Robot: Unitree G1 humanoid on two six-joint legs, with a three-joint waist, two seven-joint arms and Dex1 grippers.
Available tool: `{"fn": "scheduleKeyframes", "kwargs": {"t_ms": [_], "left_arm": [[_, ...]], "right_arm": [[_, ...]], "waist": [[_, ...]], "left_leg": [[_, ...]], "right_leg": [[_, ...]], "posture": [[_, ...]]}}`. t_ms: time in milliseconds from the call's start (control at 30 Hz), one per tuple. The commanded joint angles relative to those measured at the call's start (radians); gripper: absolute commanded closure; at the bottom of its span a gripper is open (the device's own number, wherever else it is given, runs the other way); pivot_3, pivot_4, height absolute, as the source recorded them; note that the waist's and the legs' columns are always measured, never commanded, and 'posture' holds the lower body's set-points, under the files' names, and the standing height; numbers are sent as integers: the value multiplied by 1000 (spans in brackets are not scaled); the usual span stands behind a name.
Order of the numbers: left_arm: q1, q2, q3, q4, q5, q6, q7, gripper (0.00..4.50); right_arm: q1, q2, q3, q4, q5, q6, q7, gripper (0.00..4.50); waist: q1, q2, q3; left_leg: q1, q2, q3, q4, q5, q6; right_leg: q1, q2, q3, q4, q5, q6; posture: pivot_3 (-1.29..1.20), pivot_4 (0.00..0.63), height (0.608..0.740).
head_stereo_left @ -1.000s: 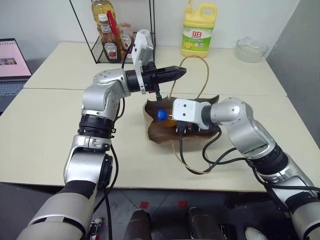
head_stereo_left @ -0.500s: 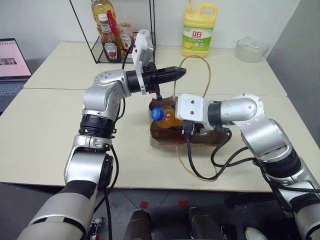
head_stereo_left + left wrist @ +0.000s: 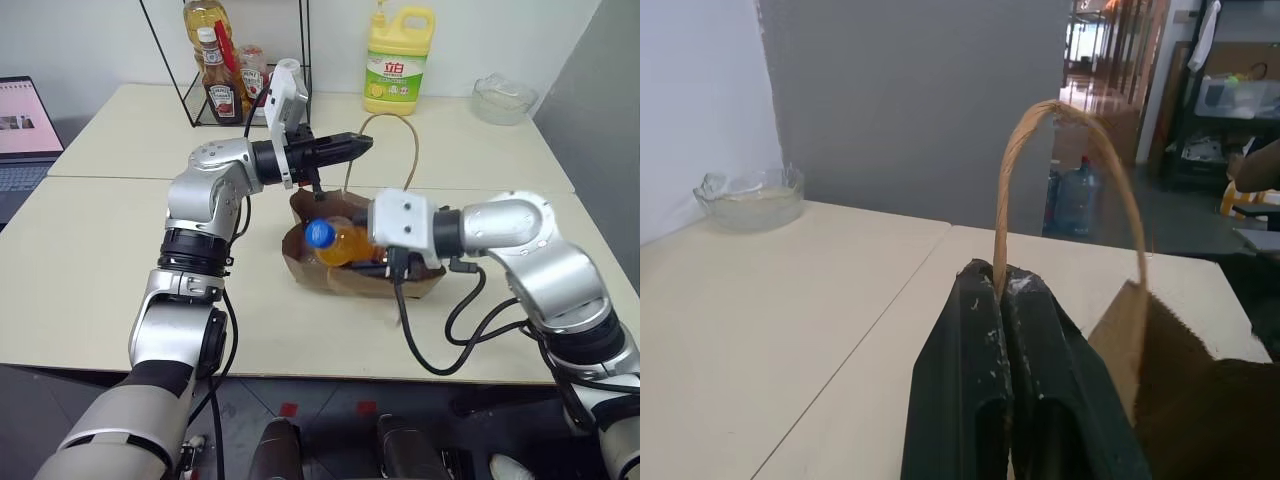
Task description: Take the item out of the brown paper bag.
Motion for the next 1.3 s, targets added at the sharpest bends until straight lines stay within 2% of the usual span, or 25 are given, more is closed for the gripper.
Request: {"fn": "scheduleKeyframes", "kwargs": {"t_ms": [33,367,500,600,733,867,1067,1300], "left_arm": [[-29,-3,4,-21,1,-25,-3,4500],[-21,-13,0,-26,4,-28,-8,4500],[-17,-11,0,-28,4,-27,-9,4500],[-12,-10,0,-30,4,-27,-9,4500],[-13,-14,0,-28,4,-30,-9,4500],[-16,-14,0,-24,6,-34,-13,4500],[-16,-6,4,-21,10,-39,-14,4500],[-4,0,4,-36,11,-34,-9,4500]], "right_arm": [[-40,6,-131,-75,80,60,-51,2093],[-125,6,-332,-96,237,223,-203,2093],[-142,-78,-413,-126,297,286,-217,2093],[-169,-93,-493,-133,372,362,-259,2093],[-177,-73,-533,-140,439,416,-321,2093],[-174,-99,-547,-133,471,421,-356,2093],[-98,-308,-562,-63,412,308,-311,2093],[189,-576,-574,-54,290,101,-176,2094]], "waist": [[0,0,0],[1,1,1],[6,1,1],[7,2,1],[5,2,1],[5,2,1],[17,3,2],[24,3,2]], "left_leg": [[0,0,0,0,0,0],[0,0,0,0,0,1],[0,0,0,0,0,1],[-1,0,0,0,0,1],[-1,0,0,0,0,1],[-1,0,0,0,0,1],[-1,0,1,0,0,1],[-2,0,1,-1,-1,1]], "right_leg": [[0,0,0,0,0,0],[0,0,0,0,0,0],[0,0,0,0,0,0],[0,0,0,-1,0,0],[-1,0,0,0,0,0],[-1,0,0,0,0,0],[-1,0,0,-2,0,0],[-1,0,1,-4,0,0]], "posture": [[0,150,740],[0,150,740],[0,150,740],[0,150,740],[0,150,740],[0,150,740],[0,150,740],[0,150,740]]}}
